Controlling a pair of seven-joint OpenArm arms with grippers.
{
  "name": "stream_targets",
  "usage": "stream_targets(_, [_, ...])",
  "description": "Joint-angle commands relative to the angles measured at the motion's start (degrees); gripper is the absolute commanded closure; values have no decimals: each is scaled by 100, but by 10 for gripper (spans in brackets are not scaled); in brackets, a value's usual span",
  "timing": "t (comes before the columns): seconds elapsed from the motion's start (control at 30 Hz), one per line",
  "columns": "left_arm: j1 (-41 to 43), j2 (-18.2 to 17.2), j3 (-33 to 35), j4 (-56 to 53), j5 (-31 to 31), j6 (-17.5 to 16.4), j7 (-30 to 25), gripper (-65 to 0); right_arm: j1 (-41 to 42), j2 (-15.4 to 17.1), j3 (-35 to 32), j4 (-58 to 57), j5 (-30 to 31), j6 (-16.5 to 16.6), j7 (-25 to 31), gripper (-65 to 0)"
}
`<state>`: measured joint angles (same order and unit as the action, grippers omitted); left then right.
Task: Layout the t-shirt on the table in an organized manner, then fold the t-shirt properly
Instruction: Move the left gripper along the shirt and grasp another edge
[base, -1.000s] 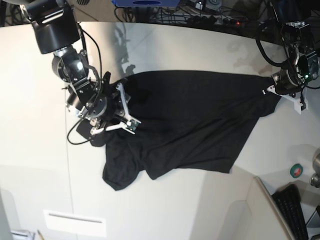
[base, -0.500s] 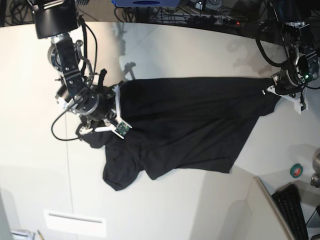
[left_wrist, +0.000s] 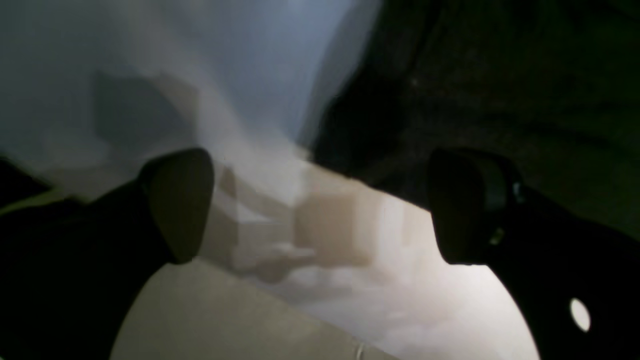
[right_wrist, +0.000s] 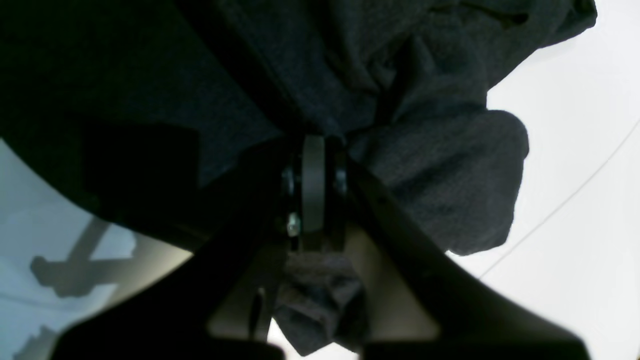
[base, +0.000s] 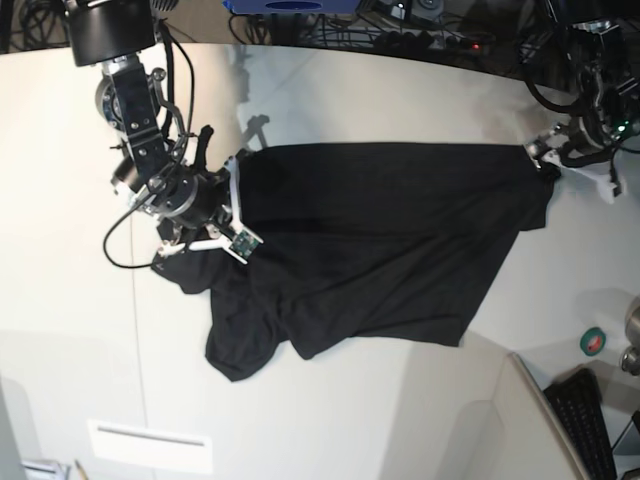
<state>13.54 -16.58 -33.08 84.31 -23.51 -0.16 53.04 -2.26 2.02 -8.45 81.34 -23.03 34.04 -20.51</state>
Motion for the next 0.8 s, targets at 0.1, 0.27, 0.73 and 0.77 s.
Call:
stream_targets(0.1, [-295, -149, -107, 355, 25, -6, -86, -650, 72, 13, 14, 116, 30, -33, 104, 0])
stream_targets(0.27, [-1200, -483, 499, -612, 43, -278, 230, -645, 72, 13, -4, 116, 30, -33, 104, 0])
stream_targets(0.73, [-2923, -729, 1501, -3390, 78, -1008, -728, -418, 72, 13, 32, 116, 30, -33, 104, 0])
stream_targets(0.77, [-3002, -729, 1554, -3548, 78, -1008, -798, -418, 72, 13, 32, 116, 30, -33, 104, 0])
